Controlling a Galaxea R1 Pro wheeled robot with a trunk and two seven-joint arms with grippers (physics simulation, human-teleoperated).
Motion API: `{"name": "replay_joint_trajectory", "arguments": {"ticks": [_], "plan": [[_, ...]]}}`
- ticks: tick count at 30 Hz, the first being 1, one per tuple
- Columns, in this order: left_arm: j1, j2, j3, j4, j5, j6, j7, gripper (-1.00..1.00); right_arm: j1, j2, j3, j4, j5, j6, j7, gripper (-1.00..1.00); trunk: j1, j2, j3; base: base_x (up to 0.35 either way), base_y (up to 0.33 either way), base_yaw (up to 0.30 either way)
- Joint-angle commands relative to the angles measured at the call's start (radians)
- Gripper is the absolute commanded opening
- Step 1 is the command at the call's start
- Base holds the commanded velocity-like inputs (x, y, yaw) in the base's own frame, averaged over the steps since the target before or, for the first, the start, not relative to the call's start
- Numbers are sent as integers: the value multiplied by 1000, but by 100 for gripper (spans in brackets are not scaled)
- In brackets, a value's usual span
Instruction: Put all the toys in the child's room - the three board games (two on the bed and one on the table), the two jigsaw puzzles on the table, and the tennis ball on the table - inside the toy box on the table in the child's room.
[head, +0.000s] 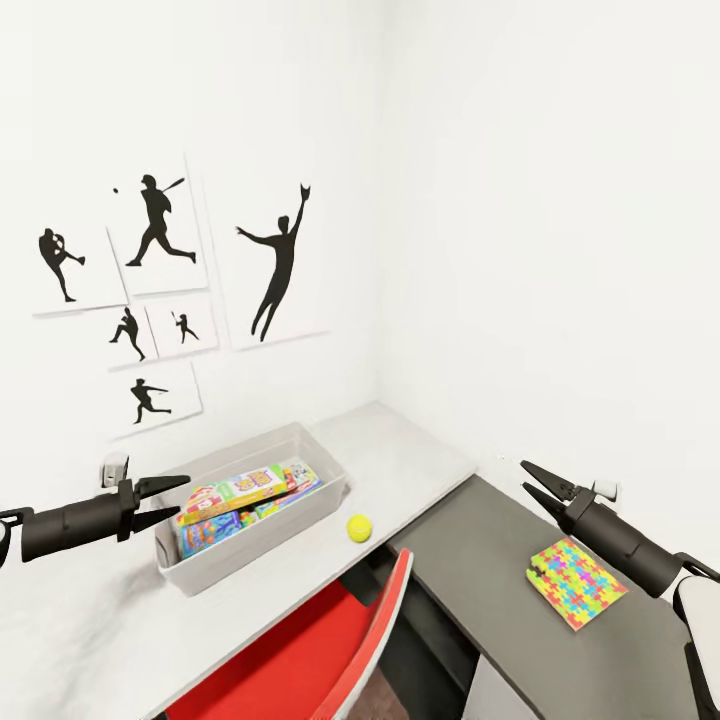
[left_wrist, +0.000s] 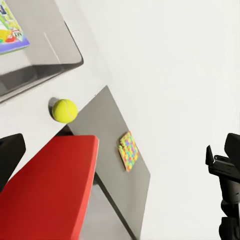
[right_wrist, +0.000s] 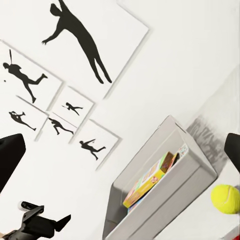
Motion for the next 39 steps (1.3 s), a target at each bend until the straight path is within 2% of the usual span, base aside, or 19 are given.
{"name": "replay_joint_trajectory", "arguments": {"ticks": [1,39], "plan": [[-1,1,-1,1,-8,1,-10,100,-1,0,-2,0,3,6,4,100,0,-1,0,-114,0,-176],[-1,-6,-5,-12,-9,1,-9,100,-1,1,-1,0,6,6,3,100,0,-1,49,-11,0,-180]]}}
